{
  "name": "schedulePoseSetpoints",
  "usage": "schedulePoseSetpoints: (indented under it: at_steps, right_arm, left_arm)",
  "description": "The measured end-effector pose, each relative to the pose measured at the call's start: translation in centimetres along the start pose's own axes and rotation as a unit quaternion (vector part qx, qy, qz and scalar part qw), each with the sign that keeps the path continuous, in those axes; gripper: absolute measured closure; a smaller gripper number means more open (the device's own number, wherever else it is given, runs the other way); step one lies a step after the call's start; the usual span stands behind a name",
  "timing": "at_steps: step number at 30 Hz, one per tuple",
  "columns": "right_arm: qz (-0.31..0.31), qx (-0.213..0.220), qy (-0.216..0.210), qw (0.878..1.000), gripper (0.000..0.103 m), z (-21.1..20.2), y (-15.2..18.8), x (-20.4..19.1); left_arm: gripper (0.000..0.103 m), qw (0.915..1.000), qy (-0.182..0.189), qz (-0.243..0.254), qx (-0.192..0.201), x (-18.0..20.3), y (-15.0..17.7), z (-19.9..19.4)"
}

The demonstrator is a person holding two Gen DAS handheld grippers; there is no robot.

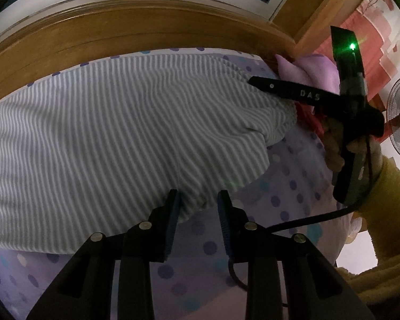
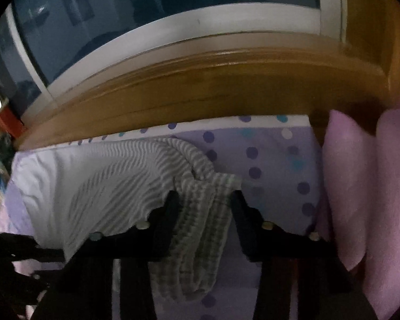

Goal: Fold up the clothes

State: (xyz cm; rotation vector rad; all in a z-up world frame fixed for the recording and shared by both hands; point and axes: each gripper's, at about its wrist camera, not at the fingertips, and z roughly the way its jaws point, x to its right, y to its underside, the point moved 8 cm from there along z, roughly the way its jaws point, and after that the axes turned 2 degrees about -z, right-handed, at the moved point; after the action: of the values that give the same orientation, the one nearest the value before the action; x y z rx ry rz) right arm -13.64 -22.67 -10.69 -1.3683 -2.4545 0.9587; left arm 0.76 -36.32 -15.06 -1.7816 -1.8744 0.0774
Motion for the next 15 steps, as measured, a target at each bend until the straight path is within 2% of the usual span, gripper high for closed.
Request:
schedulePoseSetpoints:
  at_steps: [4, 6, 10, 11, 12, 15]
  right_arm:
    - [-0.024, 0.04, 0.043, 0.998, 0.071, -1.8, -0.5, -0.3]
    - [-0.028, 0.034, 0.029, 0.999, 0.071, -1.7, -0.4, -0.7]
    - [-0.029, -0.007, -0.004, 1.0, 0.072, 0.7, 0.0, -1.2]
    - [-0.032, -0.006, -0.007, 0.999, 0.076, 0.9, 0.0, -1.3]
    - [-0.036, -0.003, -0.011, 0.999, 0.09, 1.0, 0.0, -1.4]
    - [-0.041, 0.047, 0.018, 0.998, 0.095, -0.6, -1.8, -1.0]
  left_arm:
    - [0.074, 1.0, -0.001, -0.004, 0.001, 0.0, 0.0, 0.1]
    - [0.074, 1.0, -0.002, -0.004, 0.002, 0.1, -0.1, 0.1]
    - [0.074, 1.0, -0.004, -0.008, 0.002, 0.1, -0.1, 0.1]
    - [0.074, 0.9999, -0.004, -0.009, 0.001, 0.1, -0.2, 0.1]
    - [0.074, 0.9999, -0.005, -0.01, 0.001, 0.0, -0.2, 0.1]
    - [0.074, 0.9999, -0.006, -0.013, 0.0, 0.0, -0.3, 0.0]
